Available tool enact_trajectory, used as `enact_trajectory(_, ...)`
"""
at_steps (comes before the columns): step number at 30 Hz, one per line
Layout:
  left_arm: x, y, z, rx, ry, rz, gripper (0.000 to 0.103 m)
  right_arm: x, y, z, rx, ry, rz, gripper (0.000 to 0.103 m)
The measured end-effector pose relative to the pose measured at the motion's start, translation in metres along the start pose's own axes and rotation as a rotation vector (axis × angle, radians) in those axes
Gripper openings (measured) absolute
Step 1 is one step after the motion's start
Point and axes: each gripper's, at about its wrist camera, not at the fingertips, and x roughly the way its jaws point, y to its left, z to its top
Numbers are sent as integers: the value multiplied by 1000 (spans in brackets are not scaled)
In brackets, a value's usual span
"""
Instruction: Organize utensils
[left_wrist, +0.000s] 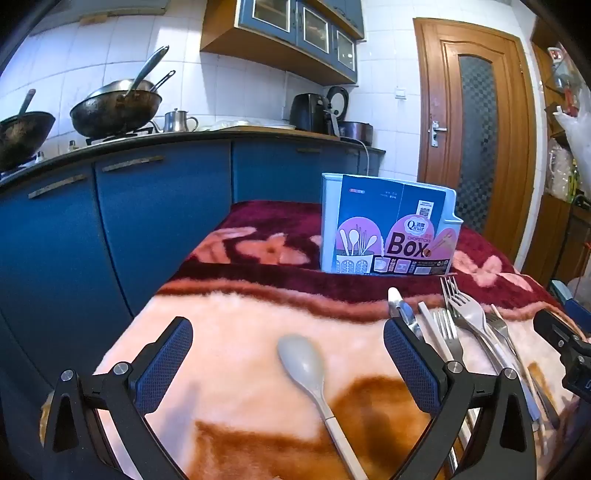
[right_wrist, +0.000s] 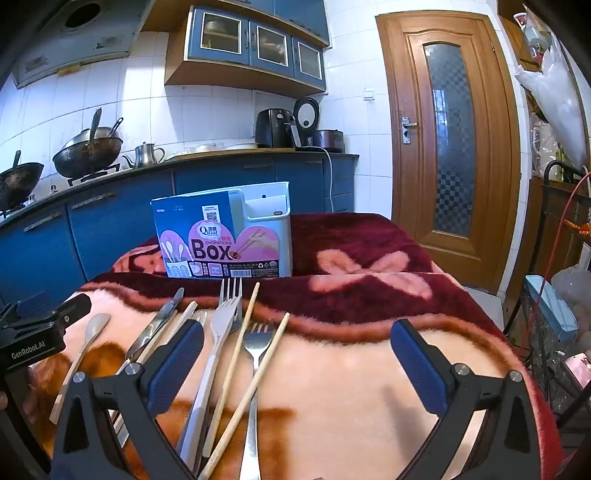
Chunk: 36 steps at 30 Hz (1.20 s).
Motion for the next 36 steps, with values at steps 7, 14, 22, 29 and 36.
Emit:
enact_trajectory(7,0,0,0,3,2,4,103,1,0,0,-1,3,-1,103)
enact_trajectory(14,0,0,0,6,3,6,103,1,0,0,0,4,0,103)
enact_trajectory(22,1,0,1,7,2,9,103,2,0,0,1,6,-1,103)
enact_trajectory(29,-3,6,3,8,3,10,103,2,0,0,1,7,0,103)
enact_trajectory(36,-3,5,3,9,2,10,103,2,0,0,1,7,0,103)
